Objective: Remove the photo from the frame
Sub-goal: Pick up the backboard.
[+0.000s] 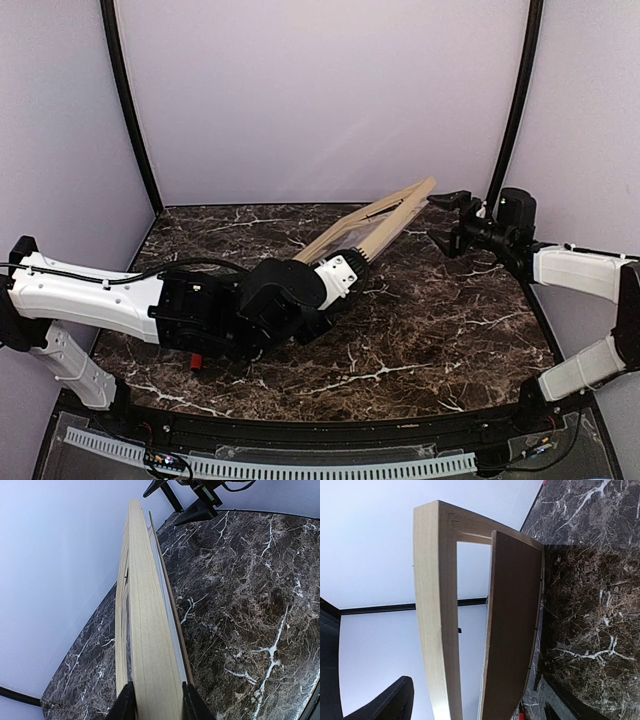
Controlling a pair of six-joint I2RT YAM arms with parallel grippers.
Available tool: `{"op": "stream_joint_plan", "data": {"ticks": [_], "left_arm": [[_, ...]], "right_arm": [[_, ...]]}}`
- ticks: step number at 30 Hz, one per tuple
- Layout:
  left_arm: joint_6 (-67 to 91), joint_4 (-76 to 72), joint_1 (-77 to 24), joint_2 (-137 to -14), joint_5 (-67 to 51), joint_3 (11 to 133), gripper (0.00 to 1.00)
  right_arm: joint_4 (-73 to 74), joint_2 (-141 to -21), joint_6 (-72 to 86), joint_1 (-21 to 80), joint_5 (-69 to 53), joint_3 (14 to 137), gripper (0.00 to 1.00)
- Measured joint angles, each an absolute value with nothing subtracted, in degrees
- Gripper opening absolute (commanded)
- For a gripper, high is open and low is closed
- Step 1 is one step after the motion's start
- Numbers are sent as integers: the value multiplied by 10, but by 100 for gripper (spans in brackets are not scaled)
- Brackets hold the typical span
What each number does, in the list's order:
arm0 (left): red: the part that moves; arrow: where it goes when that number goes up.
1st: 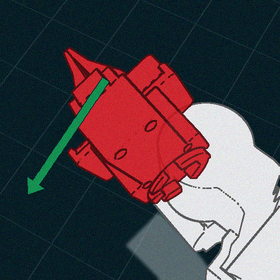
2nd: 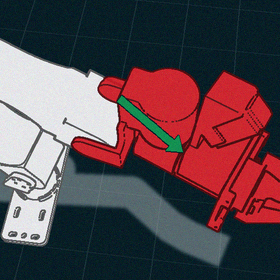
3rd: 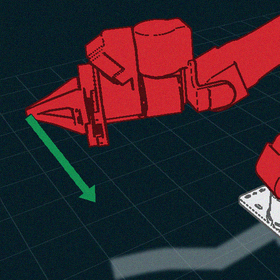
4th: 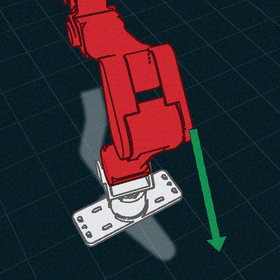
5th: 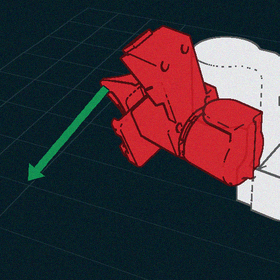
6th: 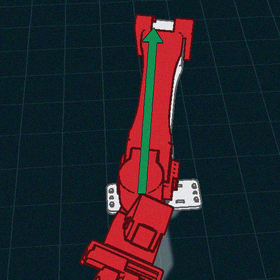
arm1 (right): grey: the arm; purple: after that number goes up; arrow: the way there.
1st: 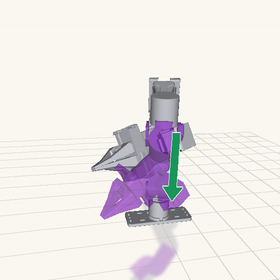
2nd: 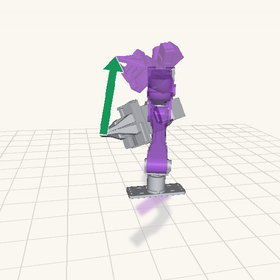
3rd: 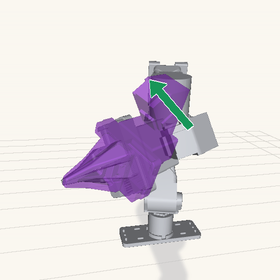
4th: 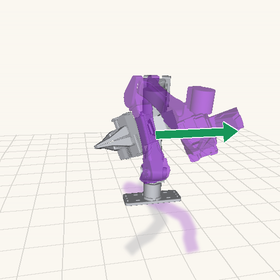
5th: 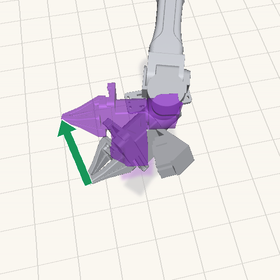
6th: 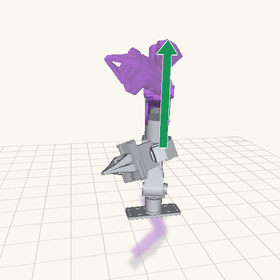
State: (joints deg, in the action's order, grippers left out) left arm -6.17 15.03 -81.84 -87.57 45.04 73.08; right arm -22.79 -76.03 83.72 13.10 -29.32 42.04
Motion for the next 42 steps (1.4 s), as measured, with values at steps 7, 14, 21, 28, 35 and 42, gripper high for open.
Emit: {"op": "stream_joint_plan", "data": {"ticks": [7,14,21,28,35,42], "left_arm": [[-57,148,-818,-876,444,729,0],[-55,146,-818,-876,441,728,0],[-55,147,-819,-876,435,727,0],[-55,152,-820,-882,429,727,0],[-35,154,-820,-883,432,727,0],[-14,161,-823,-888,442,728,0]], "right_arm": [[-230,-784,835,138,-301,426,84],[-223,-838,830,184,-303,440,76],[-206,-855,804,195,-306,453,36],[-186,-855,774,193,-302,445,8],[-162,-872,733,181,-301,425,0],[-133,-860,691,178,-293,423,0]]}}
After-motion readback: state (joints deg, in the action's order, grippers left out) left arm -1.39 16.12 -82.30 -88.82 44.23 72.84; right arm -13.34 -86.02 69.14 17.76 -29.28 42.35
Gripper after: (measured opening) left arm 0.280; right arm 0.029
